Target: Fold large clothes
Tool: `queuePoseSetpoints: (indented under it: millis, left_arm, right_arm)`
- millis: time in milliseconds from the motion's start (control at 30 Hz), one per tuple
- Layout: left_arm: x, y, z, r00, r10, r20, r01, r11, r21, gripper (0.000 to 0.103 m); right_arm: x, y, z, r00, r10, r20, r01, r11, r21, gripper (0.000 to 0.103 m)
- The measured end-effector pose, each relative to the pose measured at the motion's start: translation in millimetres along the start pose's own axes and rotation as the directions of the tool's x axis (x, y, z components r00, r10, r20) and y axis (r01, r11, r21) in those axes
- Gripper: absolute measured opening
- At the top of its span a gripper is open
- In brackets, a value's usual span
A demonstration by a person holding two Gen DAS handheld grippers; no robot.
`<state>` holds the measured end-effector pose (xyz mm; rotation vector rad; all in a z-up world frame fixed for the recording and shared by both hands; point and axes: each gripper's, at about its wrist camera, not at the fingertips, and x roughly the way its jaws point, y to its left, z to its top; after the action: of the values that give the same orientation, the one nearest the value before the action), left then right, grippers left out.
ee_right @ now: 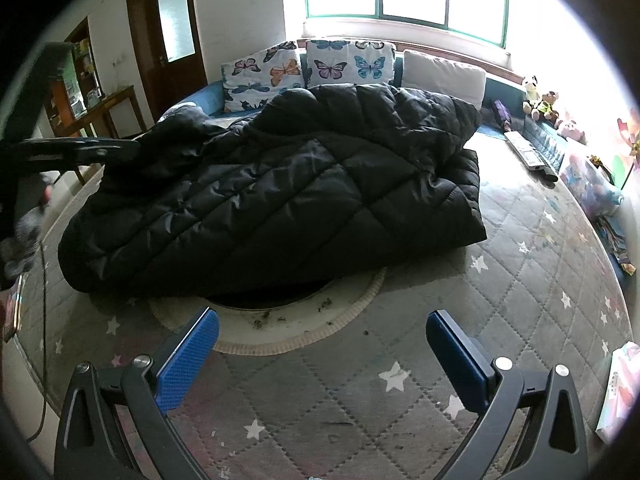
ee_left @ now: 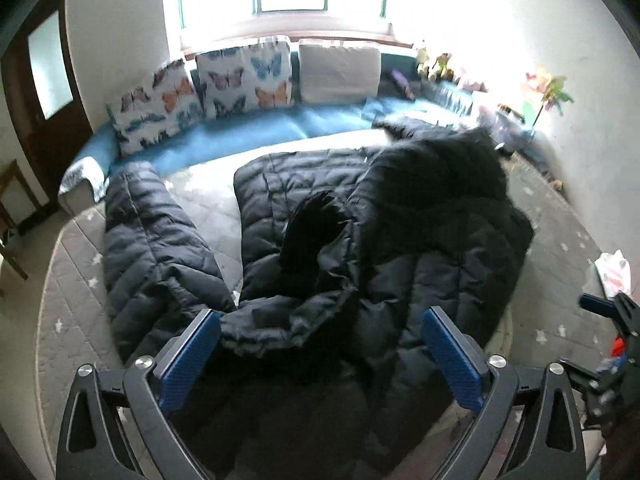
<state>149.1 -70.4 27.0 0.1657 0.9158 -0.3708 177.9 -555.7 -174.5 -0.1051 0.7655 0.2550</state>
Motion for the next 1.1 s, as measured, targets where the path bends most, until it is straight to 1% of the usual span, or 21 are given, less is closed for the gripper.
queuePoseSetpoints:
  millis: [67,100,133,167,200,233,267,300,333,367,467,533,600,667,733,867,967,1033,1100]
  left_arm:
    - [16,0,5,1.000,0.003,-0.029,-0.003,1.000,0.023,0.090]
    - [22,0,7,0.999,-0.003,-0.044,0.004,1.000,0.028,0.075]
    - [30,1,7,0.998,-0.019,-0.066,0.021,1.000,0.022,0.064]
    - [35,2,8,0.996,-0.032,-0.078,0.034,0.999,0.017,0.058]
    - [38,3,7,0.995,-0.043,-0.085,0.044,0.999,0.012,0.039]
    - [39,3,3,0.994,-0.057,-0.090,0.058,0.998,0.004,0.027]
    - [37,4,0,0.992,-0.087,-0.087,0.087,0.996,-0.009,0.022]
    - [34,5,-4,0.990,-0.118,-0.080,0.117,0.993,-0.021,0.013]
    - [28,4,-9,0.985,-0.159,-0.065,0.157,0.987,-0.035,0.012]
    - [20,2,-13,0.984,-0.172,-0.051,0.171,0.985,-0.035,0.011]
    - [-13,-11,-29,0.975,-0.223,0.002,0.223,0.975,0.003,0.010]
    - [-43,-26,-44,0.960,-0.277,0.038,0.275,0.960,0.047,0.010]
    - [-66,-39,-59,0.947,-0.316,0.059,0.310,0.946,0.093,0.010]
    - [-88,-55,-80,0.930,-0.361,0.067,0.350,0.926,0.140,0.010]
    - [-101,-71,-102,0.905,-0.424,0.040,0.412,0.896,0.165,0.010]
    - [-110,-95,-139,0.879,-0.476,-0.021,0.470,0.858,0.207,0.010]
    - [-108,-109,-164,0.854,-0.516,-0.074,0.519,0.829,0.209,0.010]
    - [-111,-119,-177,0.847,-0.524,-0.092,0.530,0.817,0.225,0.010]
    - [-113,-126,-189,0.841,-0.530,-0.113,0.541,0.807,0.239,0.010]
  right_arm:
    - [0,-2,1,1.000,-0.002,-0.001,0.002,1.000,0.002,0.103]
    - [0,-3,1,1.000,-0.004,-0.001,0.004,1.000,0.003,0.103]
    - [0,-4,2,1.000,-0.005,0.001,0.005,1.000,0.004,0.103]
    - [0,-5,3,1.000,-0.006,0.002,0.006,1.000,0.004,0.103]
    - [0,-6,3,1.000,-0.008,0.002,0.008,1.000,0.003,0.103]
    - [0,-7,4,1.000,-0.012,0.003,0.012,1.000,-0.001,0.103]
    - [-1,-7,6,1.000,-0.019,0.005,0.019,1.000,-0.007,0.103]
    - [-2,-8,8,1.000,-0.025,0.009,0.026,1.000,-0.013,0.103]
    - [-4,-9,10,1.000,-0.028,0.013,0.028,0.999,-0.019,0.103]
    - [-6,-10,13,1.000,-0.025,0.018,0.026,0.999,-0.024,0.103]
    - [-15,-14,24,0.999,-0.007,0.041,0.009,0.999,-0.038,0.103]
    - [-22,-16,32,0.998,0.002,0.061,0.001,0.999,-0.048,0.103]
    - [-32,-18,42,0.996,0.007,0.087,-0.002,0.998,-0.057,0.103]
    - [-43,-20,53,0.993,0.008,0.121,0.000,0.998,-0.066,0.103]
    - [-58,-24,66,0.987,0.024,0.158,-0.014,0.998,-0.065,0.103]
    - [-76,-28,93,0.976,0.068,0.209,-0.056,0.997,-0.059,0.103]
    - [-75,-22,112,0.972,0.098,0.213,-0.083,0.994,-0.078,0.103]
    - [-66,-14,124,0.973,0.125,0.193,-0.108,0.990,-0.095,0.103]
    - [-53,-1,133,0.977,0.131,0.167,-0.110,0.985,-0.130,0.103]
